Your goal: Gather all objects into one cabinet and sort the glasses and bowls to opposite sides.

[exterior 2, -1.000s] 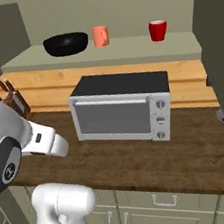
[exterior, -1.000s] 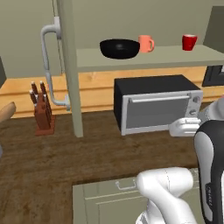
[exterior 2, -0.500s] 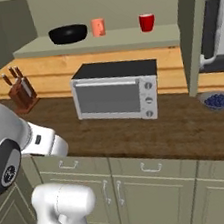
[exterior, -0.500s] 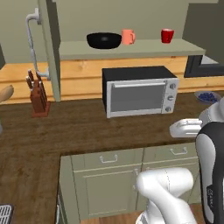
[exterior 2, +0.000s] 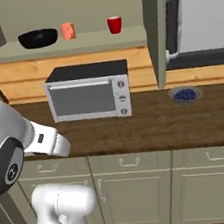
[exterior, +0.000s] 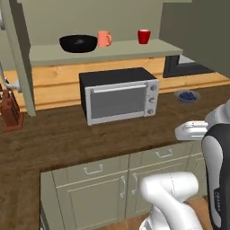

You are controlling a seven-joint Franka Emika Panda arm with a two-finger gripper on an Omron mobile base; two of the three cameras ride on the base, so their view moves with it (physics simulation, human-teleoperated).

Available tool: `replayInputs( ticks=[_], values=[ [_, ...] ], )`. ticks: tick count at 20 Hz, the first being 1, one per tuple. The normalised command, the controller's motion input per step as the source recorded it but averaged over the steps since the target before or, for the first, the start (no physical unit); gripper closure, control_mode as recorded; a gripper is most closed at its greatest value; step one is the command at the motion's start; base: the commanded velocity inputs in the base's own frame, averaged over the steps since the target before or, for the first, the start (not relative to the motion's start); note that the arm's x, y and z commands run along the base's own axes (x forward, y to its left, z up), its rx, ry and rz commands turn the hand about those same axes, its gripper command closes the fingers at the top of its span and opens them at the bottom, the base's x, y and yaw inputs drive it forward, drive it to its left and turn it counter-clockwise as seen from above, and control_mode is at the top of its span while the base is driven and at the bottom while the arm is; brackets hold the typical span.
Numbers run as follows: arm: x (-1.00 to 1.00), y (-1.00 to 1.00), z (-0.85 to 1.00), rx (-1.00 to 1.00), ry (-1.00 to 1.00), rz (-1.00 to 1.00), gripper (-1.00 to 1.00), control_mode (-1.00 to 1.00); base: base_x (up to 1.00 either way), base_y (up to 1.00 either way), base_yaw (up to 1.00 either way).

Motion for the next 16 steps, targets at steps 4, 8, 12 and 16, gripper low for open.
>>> replayInputs(
  ticks=[4, 8, 12, 16],
  values=[
    [0.0, 0.0, 0.0, 0.0, 0.0, 0.0, -1.0, 1.0, -0.01, -0.34, -0.29],
    [0.0, 0.0, 0.0, 0.0, 0.0, 0.0, -1.0, 1.0, -0.09, -0.54, -0.31],
    [0.0, 0.0, 0.0, 0.0, 0.0, 0.0, -1.0, 1.0, -0.12, -0.65, -0.35],
    [0.0, 0.0, 0.0, 0.0, 0.0, 0.0, -1.0, 1.0, -0.22, -0.69, -0.4]
  ],
)
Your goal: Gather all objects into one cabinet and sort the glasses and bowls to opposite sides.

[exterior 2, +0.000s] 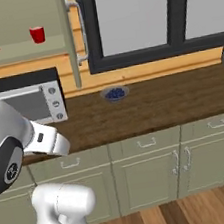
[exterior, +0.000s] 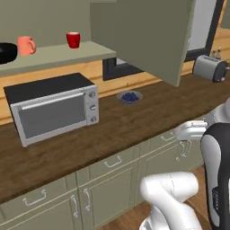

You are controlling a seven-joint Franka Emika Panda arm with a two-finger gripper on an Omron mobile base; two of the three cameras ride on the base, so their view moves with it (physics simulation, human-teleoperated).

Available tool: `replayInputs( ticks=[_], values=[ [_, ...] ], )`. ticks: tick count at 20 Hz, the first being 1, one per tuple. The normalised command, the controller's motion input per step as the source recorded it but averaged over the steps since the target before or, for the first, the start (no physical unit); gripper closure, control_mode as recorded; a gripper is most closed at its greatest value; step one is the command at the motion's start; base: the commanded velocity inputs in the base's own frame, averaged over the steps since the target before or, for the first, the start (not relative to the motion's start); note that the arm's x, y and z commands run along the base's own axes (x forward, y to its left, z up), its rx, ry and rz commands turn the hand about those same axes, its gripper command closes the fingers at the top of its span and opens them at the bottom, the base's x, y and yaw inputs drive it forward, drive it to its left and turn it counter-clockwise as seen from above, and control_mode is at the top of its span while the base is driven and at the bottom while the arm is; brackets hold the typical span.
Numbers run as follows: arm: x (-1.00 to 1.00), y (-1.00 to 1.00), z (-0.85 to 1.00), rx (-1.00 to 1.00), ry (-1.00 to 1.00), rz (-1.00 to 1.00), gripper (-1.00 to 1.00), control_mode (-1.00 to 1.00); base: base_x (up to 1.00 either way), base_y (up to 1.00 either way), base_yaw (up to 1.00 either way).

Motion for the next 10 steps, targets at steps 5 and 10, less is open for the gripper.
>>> replayInputs(
  ticks=[5, 10],
  values=[
    [0.0, 0.0, 0.0, 0.0, 0.0, 0.0, -1.0, 1.0, -0.15, -0.76, -0.44],
    [0.0, 0.0, 0.0, 0.0, 0.0, 0.0, -1.0, 1.0, -0.01, -0.81, -0.53]
  ],
)
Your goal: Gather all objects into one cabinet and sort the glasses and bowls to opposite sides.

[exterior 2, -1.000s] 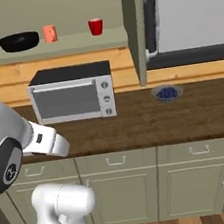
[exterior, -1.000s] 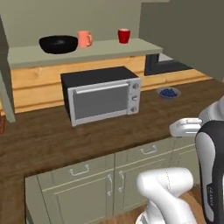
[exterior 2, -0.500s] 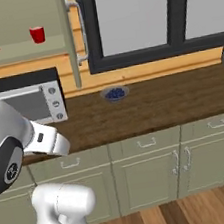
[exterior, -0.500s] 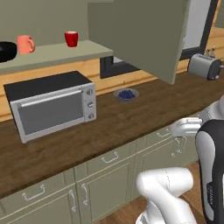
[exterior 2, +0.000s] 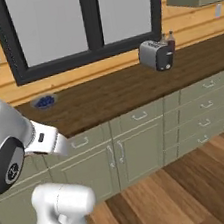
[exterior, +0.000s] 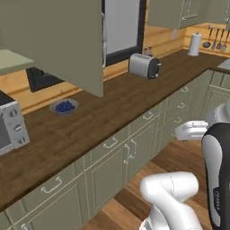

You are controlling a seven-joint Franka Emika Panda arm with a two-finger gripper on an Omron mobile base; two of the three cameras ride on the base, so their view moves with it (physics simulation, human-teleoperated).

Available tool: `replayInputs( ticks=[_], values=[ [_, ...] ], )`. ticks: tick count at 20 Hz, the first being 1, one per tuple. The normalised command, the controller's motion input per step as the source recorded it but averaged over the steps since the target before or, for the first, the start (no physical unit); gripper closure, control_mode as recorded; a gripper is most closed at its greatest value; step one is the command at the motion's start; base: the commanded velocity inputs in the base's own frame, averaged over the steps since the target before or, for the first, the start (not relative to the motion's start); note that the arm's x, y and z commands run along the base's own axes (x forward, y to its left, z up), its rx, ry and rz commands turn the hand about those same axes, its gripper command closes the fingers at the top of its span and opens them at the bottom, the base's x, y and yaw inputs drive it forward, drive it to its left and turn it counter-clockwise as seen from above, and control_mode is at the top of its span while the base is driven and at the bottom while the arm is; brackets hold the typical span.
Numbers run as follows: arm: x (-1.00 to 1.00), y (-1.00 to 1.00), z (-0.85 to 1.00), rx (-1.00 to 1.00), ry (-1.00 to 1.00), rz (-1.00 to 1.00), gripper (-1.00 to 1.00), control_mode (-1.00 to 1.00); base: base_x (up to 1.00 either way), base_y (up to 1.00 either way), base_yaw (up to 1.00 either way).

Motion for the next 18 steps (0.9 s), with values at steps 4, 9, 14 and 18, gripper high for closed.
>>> replayInputs(
  ticks=[4, 9, 14, 18],
  values=[
    [0.0, 0.0, 0.0, 0.0, 0.0, 0.0, -1.0, 1.0, 0.0, -0.78, -0.6],
    [0.0, 0.0, 0.0, 0.0, 0.0, 0.0, -1.0, 1.0, 0.0, -0.74, -0.61],
    [0.0, 0.0, 0.0, 0.0, 0.0, 0.0, -1.0, 1.0, 0.21, -0.52, -0.55],
    [0.0, 0.0, 0.0, 0.0, 0.0, 0.0, -1.0, 1.0, 0.83, -0.39, -0.29]
  ],
)
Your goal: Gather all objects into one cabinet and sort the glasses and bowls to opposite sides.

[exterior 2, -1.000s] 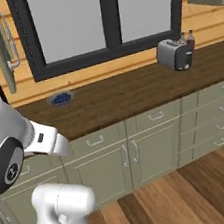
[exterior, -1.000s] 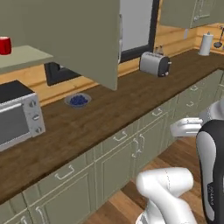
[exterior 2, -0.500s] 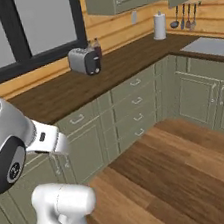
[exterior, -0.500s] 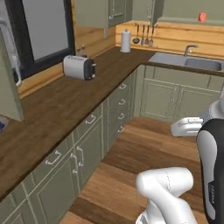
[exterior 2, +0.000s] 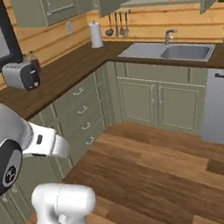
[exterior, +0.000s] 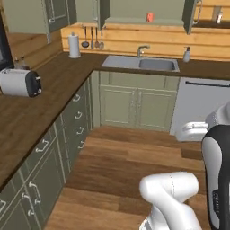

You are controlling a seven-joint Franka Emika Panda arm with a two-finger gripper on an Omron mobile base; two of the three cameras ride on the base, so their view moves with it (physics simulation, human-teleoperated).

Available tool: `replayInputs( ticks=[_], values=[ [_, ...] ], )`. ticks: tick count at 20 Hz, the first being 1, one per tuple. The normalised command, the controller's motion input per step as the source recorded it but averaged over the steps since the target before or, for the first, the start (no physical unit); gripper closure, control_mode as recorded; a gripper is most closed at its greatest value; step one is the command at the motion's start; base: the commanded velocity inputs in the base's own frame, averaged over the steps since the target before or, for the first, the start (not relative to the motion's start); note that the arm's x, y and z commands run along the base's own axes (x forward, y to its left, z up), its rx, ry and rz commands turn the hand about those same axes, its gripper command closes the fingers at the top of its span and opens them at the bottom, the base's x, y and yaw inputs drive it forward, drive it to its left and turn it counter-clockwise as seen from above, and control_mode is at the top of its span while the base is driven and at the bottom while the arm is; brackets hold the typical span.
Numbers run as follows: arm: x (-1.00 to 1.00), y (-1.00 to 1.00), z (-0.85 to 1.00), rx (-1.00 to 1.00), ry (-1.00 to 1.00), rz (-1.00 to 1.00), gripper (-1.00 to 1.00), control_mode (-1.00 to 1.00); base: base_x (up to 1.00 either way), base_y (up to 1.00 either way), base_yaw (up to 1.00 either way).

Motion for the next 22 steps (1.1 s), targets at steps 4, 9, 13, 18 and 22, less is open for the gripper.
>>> replayInputs(
  ticks=[4, 9, 13, 18, 22],
  values=[
    [0.0, 0.0, 0.0, 0.0, 0.0, 0.0, -1.0, 1.0, 1.0, -0.07, -0.13],
    [0.0, 0.0, 0.0, 0.0, 0.0, 0.0, -1.0, 1.0, 1.0, -0.03, -0.12],
    [0.0, 0.0, 0.0, 0.0, 0.0, 0.0, -1.0, 1.0, 0.83, -0.01, -0.21],
    [0.0, 0.0, 0.0, 0.0, 0.0, 0.0, -1.0, 1.0, 0.62, 0.03, -0.27],
    [0.0, 0.0, 0.0, 0.0, 0.0, 0.0, -1.0, 1.0, 0.63, 0.19, -0.3]
  ],
)
